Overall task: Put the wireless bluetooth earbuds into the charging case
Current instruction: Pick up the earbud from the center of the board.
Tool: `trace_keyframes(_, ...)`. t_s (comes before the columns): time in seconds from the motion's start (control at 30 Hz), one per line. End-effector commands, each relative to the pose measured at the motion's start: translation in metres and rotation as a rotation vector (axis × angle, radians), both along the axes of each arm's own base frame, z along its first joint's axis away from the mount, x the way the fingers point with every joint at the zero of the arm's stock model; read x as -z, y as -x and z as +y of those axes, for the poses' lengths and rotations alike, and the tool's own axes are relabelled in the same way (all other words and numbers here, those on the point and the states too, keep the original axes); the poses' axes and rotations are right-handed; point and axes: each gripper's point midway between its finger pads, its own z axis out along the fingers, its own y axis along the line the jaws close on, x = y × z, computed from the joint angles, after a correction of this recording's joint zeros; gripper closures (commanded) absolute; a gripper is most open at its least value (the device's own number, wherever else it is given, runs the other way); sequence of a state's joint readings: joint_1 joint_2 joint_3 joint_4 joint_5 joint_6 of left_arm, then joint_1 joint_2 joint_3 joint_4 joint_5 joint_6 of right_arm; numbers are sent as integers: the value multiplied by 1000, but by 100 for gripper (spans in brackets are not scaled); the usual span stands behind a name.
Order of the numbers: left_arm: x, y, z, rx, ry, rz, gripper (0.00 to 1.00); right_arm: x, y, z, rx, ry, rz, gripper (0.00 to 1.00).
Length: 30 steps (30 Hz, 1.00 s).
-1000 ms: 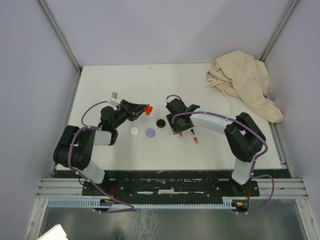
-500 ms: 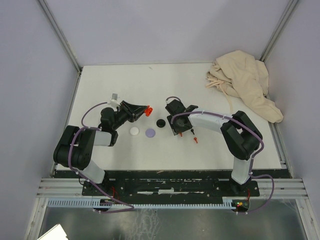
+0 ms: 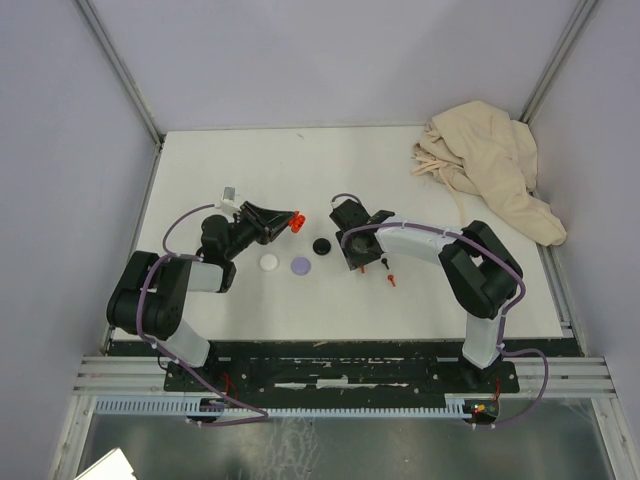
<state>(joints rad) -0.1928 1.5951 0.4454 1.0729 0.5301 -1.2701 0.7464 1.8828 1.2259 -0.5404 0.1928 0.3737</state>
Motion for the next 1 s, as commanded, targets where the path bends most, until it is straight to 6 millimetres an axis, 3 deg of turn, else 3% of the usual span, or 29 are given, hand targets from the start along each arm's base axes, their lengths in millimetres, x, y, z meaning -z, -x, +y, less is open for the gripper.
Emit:
trace_keyframes(0.0, -15, 0, 0, 4, 33, -47, 97, -10, -9, 11, 7, -23, -27, 55)
trace_keyframes(0.8, -13, 0, 2, 0, 35, -44, 97, -9, -10, 9, 12, -1, -21, 73)
trace_keyframes(0.97, -14, 0, 2, 0, 38, -42, 97, -26, -18, 9, 4, -11, -72, 83)
